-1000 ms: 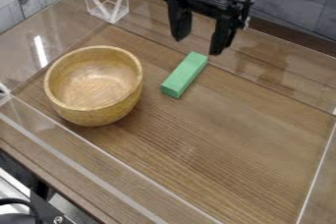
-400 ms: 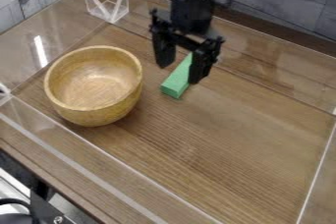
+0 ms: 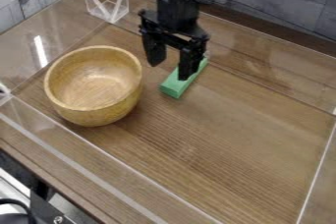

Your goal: Put green object into wooden bowl

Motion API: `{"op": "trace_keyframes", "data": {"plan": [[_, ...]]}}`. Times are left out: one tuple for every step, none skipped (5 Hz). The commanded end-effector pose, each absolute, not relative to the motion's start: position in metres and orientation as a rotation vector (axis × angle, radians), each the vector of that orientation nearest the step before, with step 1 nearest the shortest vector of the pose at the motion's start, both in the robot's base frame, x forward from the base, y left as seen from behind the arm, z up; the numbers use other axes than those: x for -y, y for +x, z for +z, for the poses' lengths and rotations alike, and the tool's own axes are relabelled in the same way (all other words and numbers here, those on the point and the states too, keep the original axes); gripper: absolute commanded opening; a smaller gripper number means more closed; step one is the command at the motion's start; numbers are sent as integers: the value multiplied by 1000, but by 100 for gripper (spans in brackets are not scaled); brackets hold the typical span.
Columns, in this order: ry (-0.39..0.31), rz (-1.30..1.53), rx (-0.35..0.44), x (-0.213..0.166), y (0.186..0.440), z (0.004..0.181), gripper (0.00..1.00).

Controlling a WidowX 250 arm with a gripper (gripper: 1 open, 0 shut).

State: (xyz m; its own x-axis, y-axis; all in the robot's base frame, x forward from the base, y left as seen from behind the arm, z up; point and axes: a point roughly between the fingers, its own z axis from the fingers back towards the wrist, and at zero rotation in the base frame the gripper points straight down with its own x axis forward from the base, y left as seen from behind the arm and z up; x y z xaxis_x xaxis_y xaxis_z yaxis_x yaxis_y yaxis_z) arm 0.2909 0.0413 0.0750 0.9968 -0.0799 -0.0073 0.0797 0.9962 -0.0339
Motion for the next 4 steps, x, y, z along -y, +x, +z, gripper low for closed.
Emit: {"op": "trace_keyframes", "data": {"plan": [[-20, -79, 64, -55, 307, 90, 100], [-21, -81, 71, -62, 311, 88, 100], [-24, -102, 77, -56, 316, 85, 100], [-26, -126, 82, -49, 321, 83, 100]]}}
